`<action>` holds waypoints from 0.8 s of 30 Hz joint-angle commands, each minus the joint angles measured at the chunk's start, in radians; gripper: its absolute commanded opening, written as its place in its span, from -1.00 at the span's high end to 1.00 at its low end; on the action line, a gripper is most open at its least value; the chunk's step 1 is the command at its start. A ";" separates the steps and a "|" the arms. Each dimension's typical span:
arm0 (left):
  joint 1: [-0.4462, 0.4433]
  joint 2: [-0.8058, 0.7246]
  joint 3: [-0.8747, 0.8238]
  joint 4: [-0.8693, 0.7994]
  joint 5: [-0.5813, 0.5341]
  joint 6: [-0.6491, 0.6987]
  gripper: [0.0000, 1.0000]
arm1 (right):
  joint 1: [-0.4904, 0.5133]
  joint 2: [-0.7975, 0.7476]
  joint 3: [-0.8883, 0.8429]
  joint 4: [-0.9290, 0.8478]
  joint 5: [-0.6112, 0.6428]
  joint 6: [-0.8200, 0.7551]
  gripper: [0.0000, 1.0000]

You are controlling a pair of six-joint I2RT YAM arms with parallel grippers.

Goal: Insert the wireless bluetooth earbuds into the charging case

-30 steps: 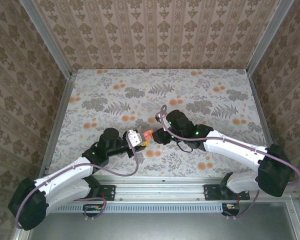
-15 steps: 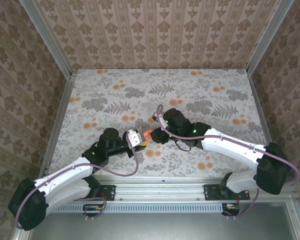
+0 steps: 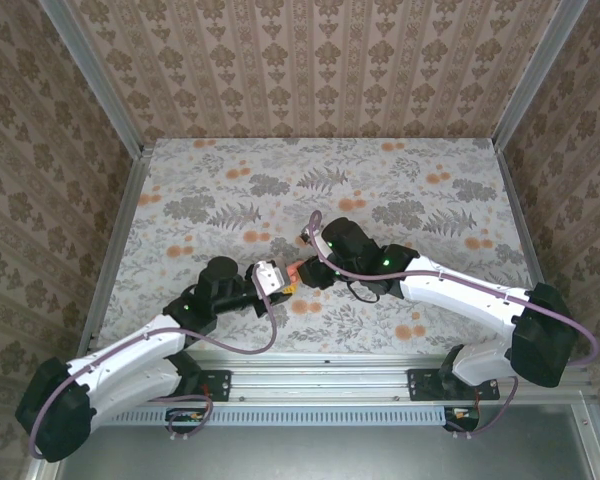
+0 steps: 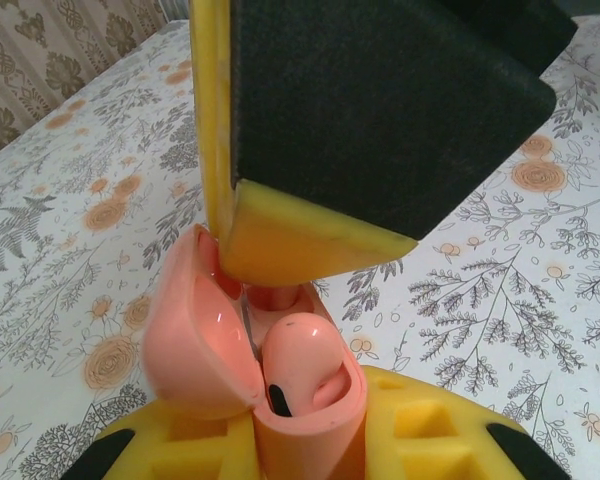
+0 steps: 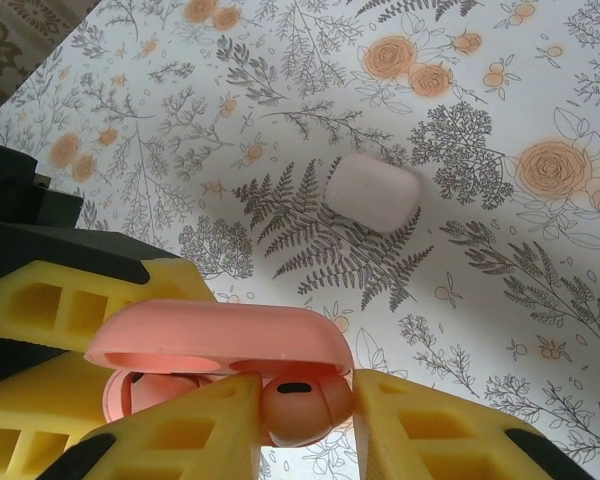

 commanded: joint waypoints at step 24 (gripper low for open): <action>-0.011 -0.038 0.002 0.081 0.006 -0.021 0.93 | -0.024 -0.208 -0.151 0.207 -0.053 0.100 -0.07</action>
